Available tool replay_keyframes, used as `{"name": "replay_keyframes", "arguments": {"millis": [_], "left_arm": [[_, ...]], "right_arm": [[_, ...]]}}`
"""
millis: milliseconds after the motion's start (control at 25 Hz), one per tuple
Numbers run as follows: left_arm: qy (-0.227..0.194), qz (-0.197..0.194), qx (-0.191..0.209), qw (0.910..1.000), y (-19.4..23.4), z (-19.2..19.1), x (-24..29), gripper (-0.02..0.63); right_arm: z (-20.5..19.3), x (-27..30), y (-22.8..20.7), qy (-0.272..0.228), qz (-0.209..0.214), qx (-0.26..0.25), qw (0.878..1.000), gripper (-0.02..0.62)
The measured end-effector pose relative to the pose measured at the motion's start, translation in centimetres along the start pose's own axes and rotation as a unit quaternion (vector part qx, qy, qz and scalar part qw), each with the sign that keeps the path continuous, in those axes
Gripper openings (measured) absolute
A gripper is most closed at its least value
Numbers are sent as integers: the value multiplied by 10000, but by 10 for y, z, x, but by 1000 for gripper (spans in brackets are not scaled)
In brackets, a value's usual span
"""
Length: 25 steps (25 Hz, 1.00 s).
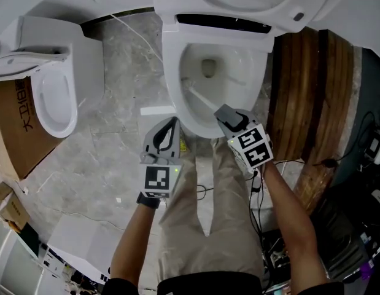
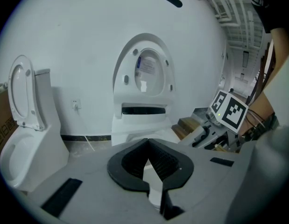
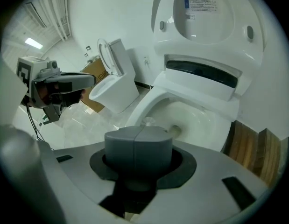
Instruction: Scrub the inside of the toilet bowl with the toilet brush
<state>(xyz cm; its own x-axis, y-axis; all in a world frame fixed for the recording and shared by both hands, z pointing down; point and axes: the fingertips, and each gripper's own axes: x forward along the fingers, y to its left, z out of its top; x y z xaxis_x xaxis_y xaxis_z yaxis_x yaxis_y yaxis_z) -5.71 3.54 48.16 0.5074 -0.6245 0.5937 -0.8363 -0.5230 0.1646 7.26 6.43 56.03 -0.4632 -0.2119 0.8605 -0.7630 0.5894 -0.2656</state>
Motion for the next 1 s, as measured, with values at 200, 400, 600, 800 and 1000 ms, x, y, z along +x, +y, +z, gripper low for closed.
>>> {"name": "replay_keyframes", "arguments": {"millis": [200, 400, 600, 800, 1000], "left_arm": [[-42, 2, -45, 10000, 2, 2, -1, 18], [30, -111, 13, 9999, -4, -6, -2, 18], [2, -100, 13, 9999, -4, -8, -5, 18], [76, -85, -6, 9999, -5, -14, -10, 18], [42, -84, -56, 9999, -7, -16, -14, 18]], "right_arm": [[7, 3, -4, 47, -17, -150, 9999, 158], [14, 7, -8, 30, -60, -238, 9997, 158], [25, 13, -16, -114, -189, -193, 9996, 158], [38, 19, -24, -268, -375, -55, 9989, 158], [52, 27, -33, -377, -576, -51, 9976, 158]]}}
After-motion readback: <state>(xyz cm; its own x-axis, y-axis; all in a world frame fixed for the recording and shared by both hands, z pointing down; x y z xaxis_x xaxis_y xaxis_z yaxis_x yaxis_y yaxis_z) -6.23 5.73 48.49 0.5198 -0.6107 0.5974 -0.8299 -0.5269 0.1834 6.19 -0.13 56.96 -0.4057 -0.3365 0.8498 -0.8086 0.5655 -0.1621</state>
